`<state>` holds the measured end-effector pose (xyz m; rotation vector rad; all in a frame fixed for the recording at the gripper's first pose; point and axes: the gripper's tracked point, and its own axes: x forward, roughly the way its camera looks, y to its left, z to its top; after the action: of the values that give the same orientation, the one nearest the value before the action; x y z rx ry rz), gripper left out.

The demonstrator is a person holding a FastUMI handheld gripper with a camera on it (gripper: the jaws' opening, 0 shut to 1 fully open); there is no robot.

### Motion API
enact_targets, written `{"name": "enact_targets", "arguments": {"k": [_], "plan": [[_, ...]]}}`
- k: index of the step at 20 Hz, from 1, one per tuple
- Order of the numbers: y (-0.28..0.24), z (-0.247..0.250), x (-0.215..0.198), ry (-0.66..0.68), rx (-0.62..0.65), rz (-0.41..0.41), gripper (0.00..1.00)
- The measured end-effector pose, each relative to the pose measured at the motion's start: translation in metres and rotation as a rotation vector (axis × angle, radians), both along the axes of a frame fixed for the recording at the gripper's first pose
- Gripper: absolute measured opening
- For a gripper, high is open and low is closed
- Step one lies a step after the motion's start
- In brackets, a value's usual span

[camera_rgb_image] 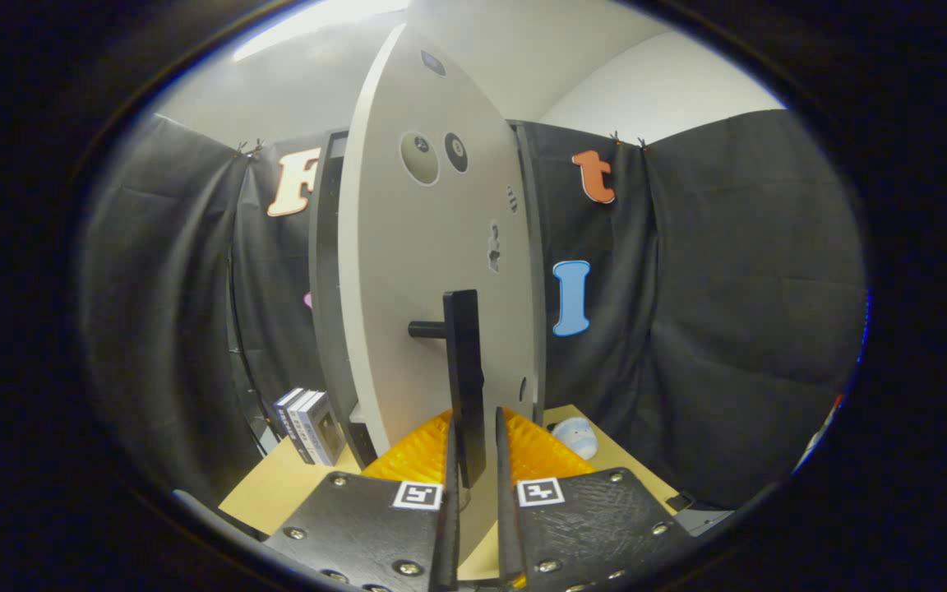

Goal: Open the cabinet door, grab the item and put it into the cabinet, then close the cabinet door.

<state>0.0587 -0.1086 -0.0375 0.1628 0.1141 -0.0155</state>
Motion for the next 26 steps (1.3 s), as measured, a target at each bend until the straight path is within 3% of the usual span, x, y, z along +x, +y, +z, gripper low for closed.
{"name": "enact_targets", "arguments": {"k": [10,11,19,23,26], "plan": [[-0.097,-0.014,-0.001,0.007,0.020,0.034,0.19],[-0.111,-0.012,0.000,0.000,-0.002,0.030,0.09],[-0.178,-0.021,0.008,-0.007,-0.009,0.055,0.09],[-0.174,-0.024,0.009,0.001,0.015,0.102,0.10],[-0.179,-0.023,0.001,0.000,-0.015,0.079,0.10]]}}
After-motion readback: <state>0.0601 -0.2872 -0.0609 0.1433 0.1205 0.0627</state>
